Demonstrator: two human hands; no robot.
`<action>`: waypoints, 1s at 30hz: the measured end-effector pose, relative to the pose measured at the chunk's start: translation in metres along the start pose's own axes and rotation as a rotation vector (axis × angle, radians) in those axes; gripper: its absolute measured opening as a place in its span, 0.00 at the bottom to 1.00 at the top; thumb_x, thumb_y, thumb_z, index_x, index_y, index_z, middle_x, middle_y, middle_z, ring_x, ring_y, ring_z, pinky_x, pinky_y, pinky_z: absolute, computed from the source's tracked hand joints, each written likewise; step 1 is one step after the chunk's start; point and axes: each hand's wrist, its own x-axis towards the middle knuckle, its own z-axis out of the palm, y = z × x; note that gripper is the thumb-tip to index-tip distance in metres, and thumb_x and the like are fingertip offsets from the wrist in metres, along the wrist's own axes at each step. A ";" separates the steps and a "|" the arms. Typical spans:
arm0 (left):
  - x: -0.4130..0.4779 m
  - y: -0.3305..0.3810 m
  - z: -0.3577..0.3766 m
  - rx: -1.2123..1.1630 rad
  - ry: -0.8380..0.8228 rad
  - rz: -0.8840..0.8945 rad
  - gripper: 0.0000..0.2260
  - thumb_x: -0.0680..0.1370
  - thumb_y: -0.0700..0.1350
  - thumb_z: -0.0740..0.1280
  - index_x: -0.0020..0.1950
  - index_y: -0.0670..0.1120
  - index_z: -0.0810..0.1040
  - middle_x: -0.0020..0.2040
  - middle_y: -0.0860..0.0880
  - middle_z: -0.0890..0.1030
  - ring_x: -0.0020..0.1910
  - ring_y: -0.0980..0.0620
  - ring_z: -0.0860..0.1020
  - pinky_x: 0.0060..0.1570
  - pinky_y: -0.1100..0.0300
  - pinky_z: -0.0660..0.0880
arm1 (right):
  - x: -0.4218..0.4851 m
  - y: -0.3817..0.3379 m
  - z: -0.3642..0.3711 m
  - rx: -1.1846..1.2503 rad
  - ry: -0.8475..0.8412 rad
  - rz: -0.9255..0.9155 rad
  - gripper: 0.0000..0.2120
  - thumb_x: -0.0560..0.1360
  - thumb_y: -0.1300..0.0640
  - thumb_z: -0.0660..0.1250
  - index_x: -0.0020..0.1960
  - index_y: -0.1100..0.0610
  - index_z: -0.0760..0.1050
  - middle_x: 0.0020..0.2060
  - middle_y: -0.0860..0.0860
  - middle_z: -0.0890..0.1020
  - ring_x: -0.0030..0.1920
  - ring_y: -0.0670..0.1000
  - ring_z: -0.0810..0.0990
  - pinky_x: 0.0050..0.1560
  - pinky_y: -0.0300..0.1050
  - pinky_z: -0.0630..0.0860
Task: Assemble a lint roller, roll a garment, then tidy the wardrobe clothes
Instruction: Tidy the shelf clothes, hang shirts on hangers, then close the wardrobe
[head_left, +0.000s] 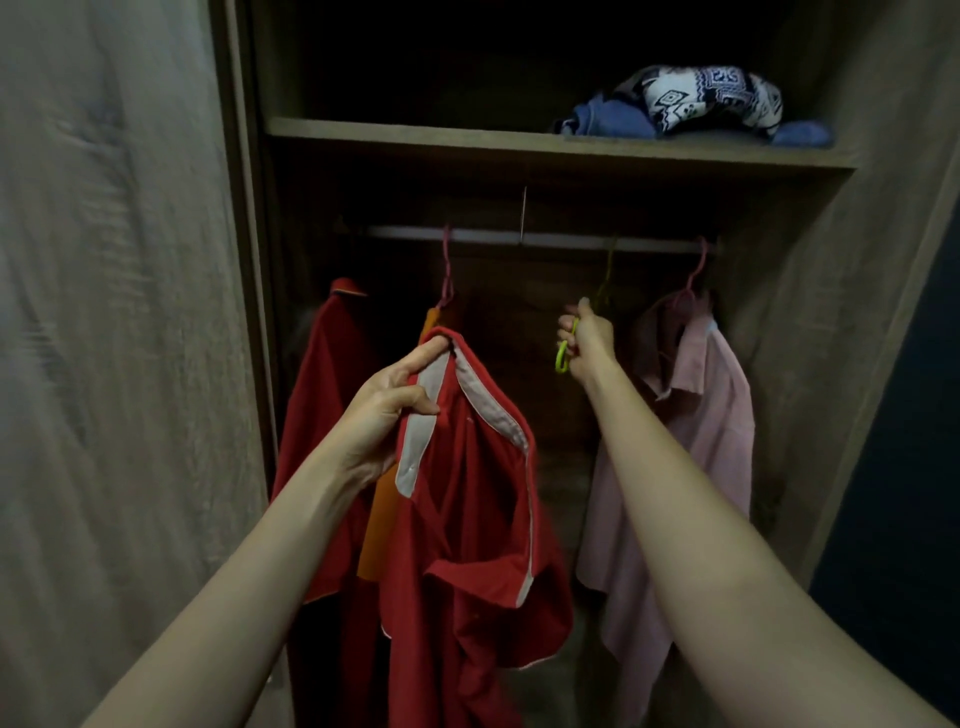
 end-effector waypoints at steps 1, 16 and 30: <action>0.000 -0.001 0.000 -0.002 -0.003 -0.004 0.35 0.70 0.23 0.54 0.74 0.43 0.69 0.69 0.49 0.76 0.66 0.57 0.75 0.61 0.68 0.75 | 0.000 -0.002 -0.003 0.019 -0.031 -0.007 0.15 0.82 0.51 0.54 0.57 0.61 0.72 0.23 0.46 0.68 0.18 0.41 0.61 0.21 0.35 0.54; -0.025 -0.032 0.017 0.339 -0.071 -0.022 0.35 0.71 0.23 0.55 0.77 0.44 0.64 0.75 0.53 0.66 0.73 0.61 0.62 0.66 0.72 0.65 | -0.208 0.029 -0.126 -0.098 -0.331 0.083 0.17 0.83 0.52 0.50 0.39 0.57 0.67 0.17 0.45 0.58 0.15 0.41 0.53 0.18 0.27 0.50; -0.016 -0.033 0.035 0.406 0.025 -0.185 0.35 0.73 0.22 0.51 0.79 0.42 0.59 0.75 0.49 0.64 0.73 0.56 0.62 0.66 0.65 0.66 | -0.333 -0.013 -0.227 -0.138 -0.432 0.215 0.20 0.75 0.48 0.57 0.28 0.53 0.59 0.17 0.47 0.55 0.17 0.43 0.51 0.21 0.32 0.46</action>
